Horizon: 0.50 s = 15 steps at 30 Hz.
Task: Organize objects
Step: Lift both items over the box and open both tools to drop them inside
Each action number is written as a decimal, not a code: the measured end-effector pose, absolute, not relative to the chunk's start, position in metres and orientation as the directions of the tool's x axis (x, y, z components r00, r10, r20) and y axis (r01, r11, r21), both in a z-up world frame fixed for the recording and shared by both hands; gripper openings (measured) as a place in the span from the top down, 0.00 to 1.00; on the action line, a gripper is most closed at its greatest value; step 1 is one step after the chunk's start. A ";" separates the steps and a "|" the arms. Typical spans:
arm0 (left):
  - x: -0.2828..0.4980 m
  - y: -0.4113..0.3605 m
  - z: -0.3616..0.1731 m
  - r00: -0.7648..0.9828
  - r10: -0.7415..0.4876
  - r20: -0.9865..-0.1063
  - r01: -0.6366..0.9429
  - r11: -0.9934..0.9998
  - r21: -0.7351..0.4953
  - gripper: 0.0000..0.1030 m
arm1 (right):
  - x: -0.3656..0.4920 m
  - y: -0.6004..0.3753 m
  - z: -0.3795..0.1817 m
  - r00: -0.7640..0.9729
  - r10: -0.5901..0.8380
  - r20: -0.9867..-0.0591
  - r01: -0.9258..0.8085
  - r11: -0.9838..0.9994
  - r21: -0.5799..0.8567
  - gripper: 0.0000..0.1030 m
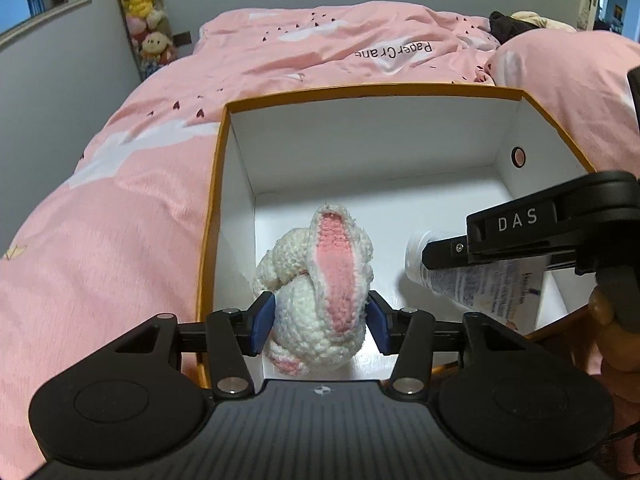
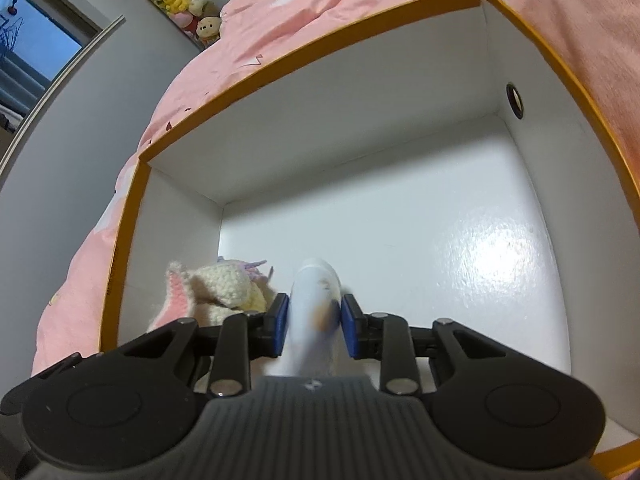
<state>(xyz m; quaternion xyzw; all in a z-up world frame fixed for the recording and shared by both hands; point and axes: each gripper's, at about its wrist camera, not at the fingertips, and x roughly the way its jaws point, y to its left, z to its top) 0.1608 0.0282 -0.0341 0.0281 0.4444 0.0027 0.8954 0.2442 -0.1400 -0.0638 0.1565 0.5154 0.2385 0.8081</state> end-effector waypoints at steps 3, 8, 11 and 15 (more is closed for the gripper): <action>0.158 0.032 -0.030 0.601 0.007 -0.799 0.011 1.000 0.017 0.45 | 0.242 -0.140 -0.063 0.348 0.551 -0.759 -0.233 0.835 0.499 0.68; 0.149 0.038 -0.018 0.624 -0.038 -0.781 0.006 0.999 -0.043 0.45 | 0.241 -0.138 -0.061 0.348 0.538 -0.768 -0.244 0.843 0.480 0.68; 0.144 0.040 -0.012 0.633 -0.031 -0.773 0.005 0.999 -0.036 0.45 | 0.239 -0.140 -0.061 0.339 0.527 -0.779 -0.240 0.849 0.470 0.68; 0.143 0.041 -0.014 0.616 -0.033 -0.787 0.006 0.999 -0.037 0.60 | 0.237 -0.145 -0.057 0.346 0.524 -0.778 -0.232 0.851 0.471 0.68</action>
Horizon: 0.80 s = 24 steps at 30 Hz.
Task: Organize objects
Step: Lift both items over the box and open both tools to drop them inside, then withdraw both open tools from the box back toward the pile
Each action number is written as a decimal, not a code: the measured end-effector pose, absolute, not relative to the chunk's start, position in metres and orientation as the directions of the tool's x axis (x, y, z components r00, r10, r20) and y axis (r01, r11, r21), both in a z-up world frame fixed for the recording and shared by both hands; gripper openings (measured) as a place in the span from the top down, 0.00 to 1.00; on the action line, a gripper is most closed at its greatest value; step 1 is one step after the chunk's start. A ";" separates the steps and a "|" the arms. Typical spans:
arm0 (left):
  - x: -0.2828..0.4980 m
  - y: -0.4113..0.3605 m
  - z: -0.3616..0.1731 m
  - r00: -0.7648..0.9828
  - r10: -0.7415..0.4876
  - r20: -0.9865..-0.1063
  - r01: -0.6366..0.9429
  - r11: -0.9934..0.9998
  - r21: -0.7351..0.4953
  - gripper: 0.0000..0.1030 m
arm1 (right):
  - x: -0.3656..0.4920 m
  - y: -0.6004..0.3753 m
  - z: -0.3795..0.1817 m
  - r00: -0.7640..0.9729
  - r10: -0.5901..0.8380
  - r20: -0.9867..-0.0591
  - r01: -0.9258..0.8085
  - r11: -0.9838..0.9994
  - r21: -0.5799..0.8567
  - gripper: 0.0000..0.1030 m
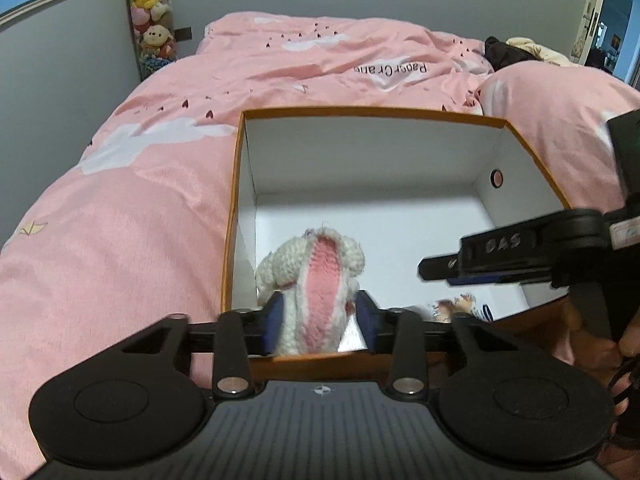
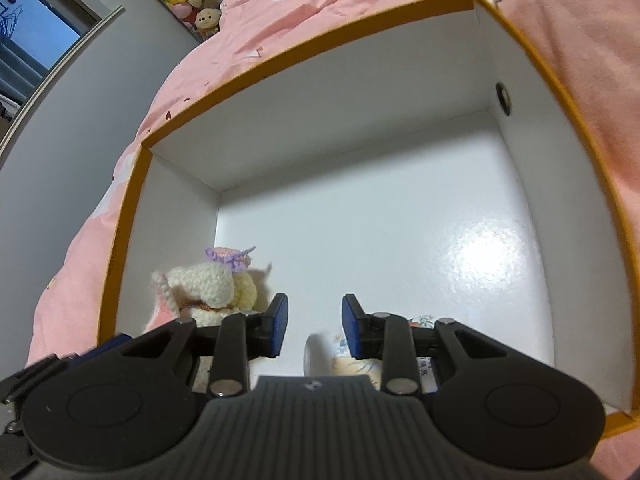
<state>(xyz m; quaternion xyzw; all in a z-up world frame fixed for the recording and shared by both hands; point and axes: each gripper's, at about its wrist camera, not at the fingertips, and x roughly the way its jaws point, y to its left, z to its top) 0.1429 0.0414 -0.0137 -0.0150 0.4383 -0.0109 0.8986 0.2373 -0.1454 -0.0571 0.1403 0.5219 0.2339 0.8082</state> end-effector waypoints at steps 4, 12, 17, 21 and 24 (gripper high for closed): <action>0.147 0.043 -0.023 0.598 -0.017 -0.802 -0.013 0.999 -0.031 0.67 | 0.236 -0.148 -0.055 0.373 0.469 -0.801 -0.212 0.883 0.418 0.69; 0.154 0.050 -0.032 0.570 -0.051 -0.820 -0.043 0.995 -0.092 0.68 | 0.230 -0.154 -0.052 0.370 0.387 -0.844 -0.189 0.921 0.340 0.68; 0.141 0.058 -0.018 0.619 -0.072 -0.782 -0.061 0.988 -0.139 0.68 | 0.237 -0.158 -0.047 0.325 0.346 -0.880 -0.231 0.931 0.281 0.66; 0.128 0.065 -0.008 0.652 -0.074 -0.755 -0.084 0.982 -0.168 0.68 | 0.248 -0.151 -0.046 0.230 0.360 -0.904 -0.260 0.918 0.300 0.56; 0.121 0.066 -0.004 0.663 -0.080 -0.744 -0.089 0.979 -0.185 0.68 | 0.242 -0.126 -0.040 0.249 0.321 -0.914 -0.369 0.904 0.217 0.50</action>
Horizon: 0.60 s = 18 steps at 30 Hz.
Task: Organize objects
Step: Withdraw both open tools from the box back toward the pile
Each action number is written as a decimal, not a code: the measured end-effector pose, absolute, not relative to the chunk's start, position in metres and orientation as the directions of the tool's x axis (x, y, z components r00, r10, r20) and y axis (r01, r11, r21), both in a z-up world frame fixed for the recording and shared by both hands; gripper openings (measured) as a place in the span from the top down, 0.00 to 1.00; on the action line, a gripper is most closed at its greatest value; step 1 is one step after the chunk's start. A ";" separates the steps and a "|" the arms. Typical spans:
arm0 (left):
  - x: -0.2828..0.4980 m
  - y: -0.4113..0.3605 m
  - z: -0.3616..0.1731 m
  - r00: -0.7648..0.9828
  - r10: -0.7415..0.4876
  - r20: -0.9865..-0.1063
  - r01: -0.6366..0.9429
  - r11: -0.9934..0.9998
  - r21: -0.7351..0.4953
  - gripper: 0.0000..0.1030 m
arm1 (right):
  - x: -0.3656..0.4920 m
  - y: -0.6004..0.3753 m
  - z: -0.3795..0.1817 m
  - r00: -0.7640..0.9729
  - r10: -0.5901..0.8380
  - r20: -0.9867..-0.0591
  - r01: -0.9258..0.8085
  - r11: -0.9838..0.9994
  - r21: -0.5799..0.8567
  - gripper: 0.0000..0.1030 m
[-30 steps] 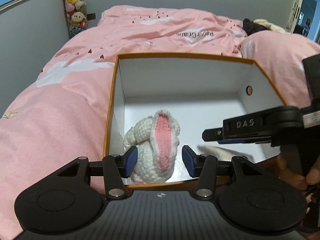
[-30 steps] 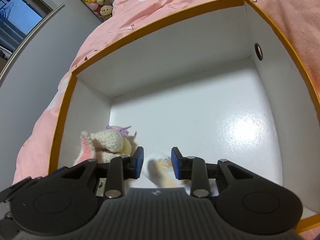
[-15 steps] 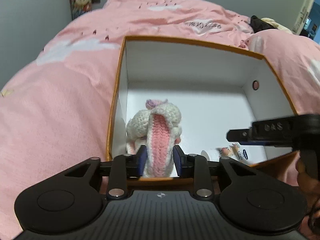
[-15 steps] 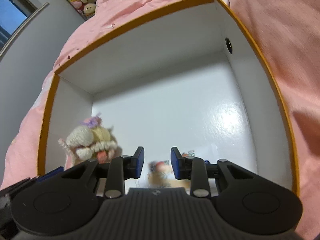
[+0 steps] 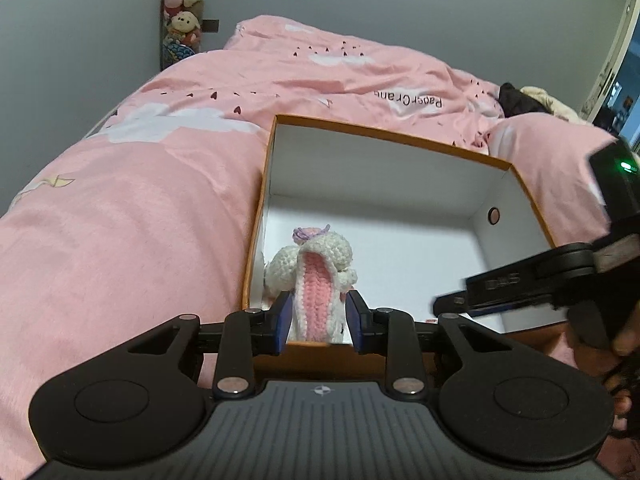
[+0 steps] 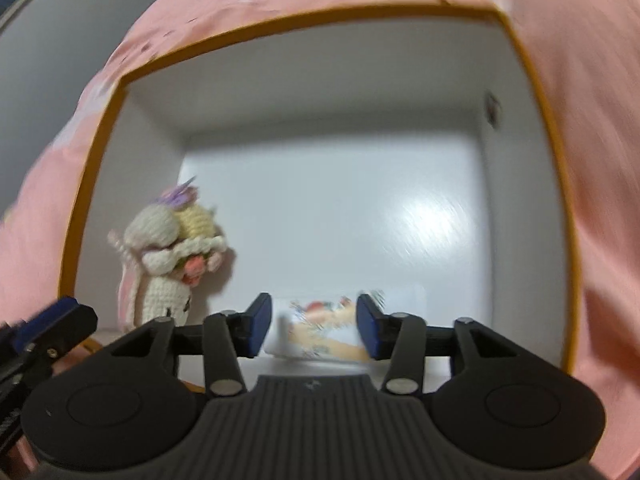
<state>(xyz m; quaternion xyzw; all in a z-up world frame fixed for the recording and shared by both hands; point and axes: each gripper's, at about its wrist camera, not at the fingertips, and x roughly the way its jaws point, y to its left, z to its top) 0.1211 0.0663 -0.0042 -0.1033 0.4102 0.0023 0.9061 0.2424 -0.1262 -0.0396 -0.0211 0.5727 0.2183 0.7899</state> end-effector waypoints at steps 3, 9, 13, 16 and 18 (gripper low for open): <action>0.116 0.069 -0.003 0.668 -0.076 -0.740 -0.087 0.980 -0.180 0.68 | 0.236 -0.097 -0.040 0.239 0.321 -0.917 -0.467 0.866 0.181 0.51; 0.108 0.070 -0.001 0.682 -0.060 -0.729 -0.089 0.982 -0.164 0.68 | 0.232 -0.069 -0.057 0.217 0.267 -0.939 -0.518 0.847 0.122 0.58; 0.105 0.070 -0.001 0.686 -0.068 -0.724 -0.083 0.982 -0.171 0.68 | 0.229 -0.071 -0.066 0.266 0.176 -0.948 -0.519 0.855 0.013 0.60; 0.103 0.070 -0.001 0.689 -0.067 -0.722 -0.085 0.981 -0.173 0.68 | 0.231 -0.083 -0.066 0.272 0.158 -0.949 -0.487 0.874 0.006 0.62; 0.103 0.069 -0.001 0.688 -0.069 -0.722 -0.081 0.982 -0.171 0.68 | 0.232 -0.093 -0.066 0.279 0.144 -0.950 -0.464 0.886 -0.002 0.62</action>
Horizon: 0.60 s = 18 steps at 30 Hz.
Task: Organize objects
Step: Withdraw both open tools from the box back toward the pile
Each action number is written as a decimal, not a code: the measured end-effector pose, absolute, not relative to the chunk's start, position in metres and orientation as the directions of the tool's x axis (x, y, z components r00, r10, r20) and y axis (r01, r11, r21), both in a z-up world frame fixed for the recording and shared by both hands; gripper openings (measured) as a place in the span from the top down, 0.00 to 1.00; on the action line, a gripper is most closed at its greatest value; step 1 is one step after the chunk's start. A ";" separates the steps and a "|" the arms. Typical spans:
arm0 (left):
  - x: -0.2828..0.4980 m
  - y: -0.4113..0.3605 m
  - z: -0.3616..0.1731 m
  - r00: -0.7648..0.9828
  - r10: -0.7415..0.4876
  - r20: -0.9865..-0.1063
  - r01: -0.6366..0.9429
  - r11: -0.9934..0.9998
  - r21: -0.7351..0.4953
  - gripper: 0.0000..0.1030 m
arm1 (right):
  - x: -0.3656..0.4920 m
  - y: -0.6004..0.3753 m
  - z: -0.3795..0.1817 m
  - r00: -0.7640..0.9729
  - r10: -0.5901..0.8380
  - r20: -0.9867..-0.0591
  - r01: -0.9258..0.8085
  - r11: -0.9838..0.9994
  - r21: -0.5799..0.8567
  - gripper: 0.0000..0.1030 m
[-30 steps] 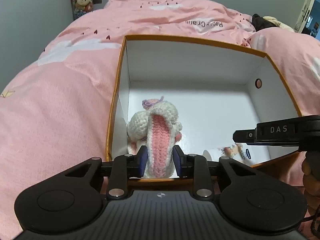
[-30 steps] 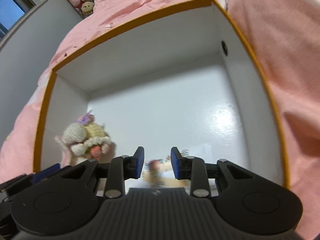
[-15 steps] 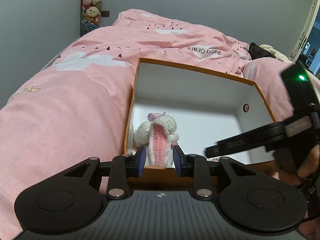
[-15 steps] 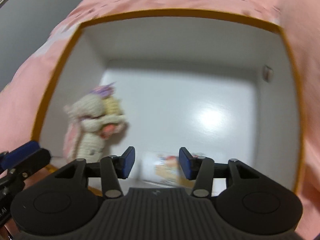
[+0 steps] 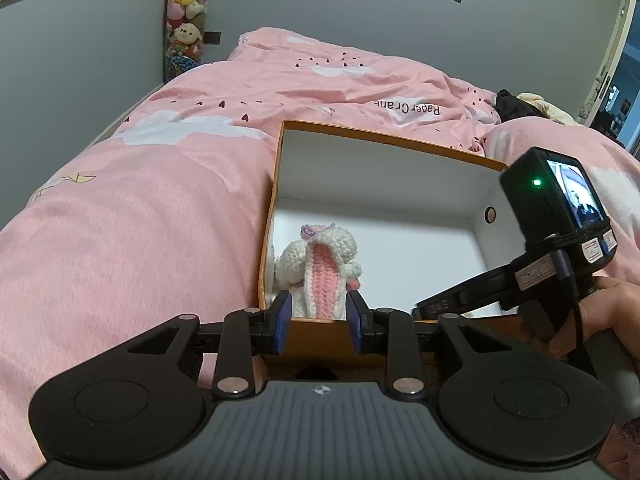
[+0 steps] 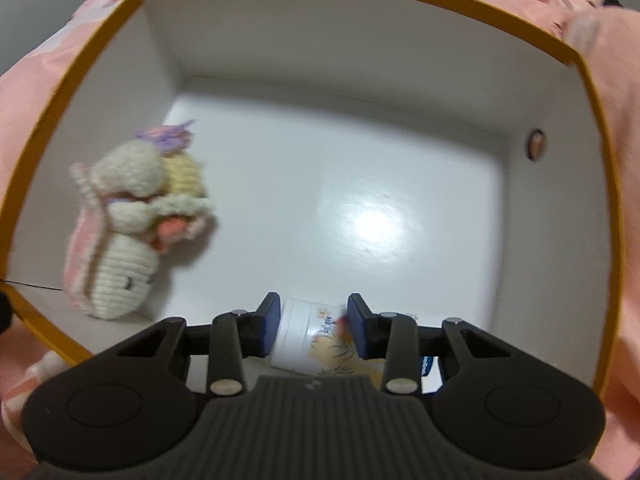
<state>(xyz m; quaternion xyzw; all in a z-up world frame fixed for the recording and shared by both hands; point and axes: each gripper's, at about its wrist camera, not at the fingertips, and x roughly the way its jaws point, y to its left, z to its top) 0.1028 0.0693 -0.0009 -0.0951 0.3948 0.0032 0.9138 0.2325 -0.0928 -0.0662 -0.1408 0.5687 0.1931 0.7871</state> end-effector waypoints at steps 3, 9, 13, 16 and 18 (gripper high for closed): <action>0.100 0.067 0.000 0.686 -0.075 -0.724 -0.073 0.983 -0.171 0.68 | 0.235 -0.107 -0.065 0.290 0.124 -0.949 -0.422 0.907 -0.010 0.62; 0.091 0.065 0.005 0.687 -0.065 -0.723 -0.071 0.985 -0.156 0.68 | 0.239 -0.127 -0.061 0.302 0.136 -0.944 -0.359 0.933 0.020 0.59; 0.082 0.065 0.010 0.686 -0.072 -0.724 -0.070 0.984 -0.164 0.68 | 0.228 -0.129 -0.049 0.317 0.175 -0.932 -0.383 0.923 0.043 0.60; 0.072 0.067 0.014 0.686 -0.104 -0.720 -0.061 0.978 -0.199 0.68 | 0.210 -0.132 -0.029 0.345 0.230 -0.910 -0.421 0.904 0.069 0.59; 0.065 0.068 0.016 0.687 -0.111 -0.718 -0.056 0.977 -0.205 0.67 | 0.193 -0.131 -0.019 0.364 0.274 -0.890 -0.439 0.893 0.096 0.58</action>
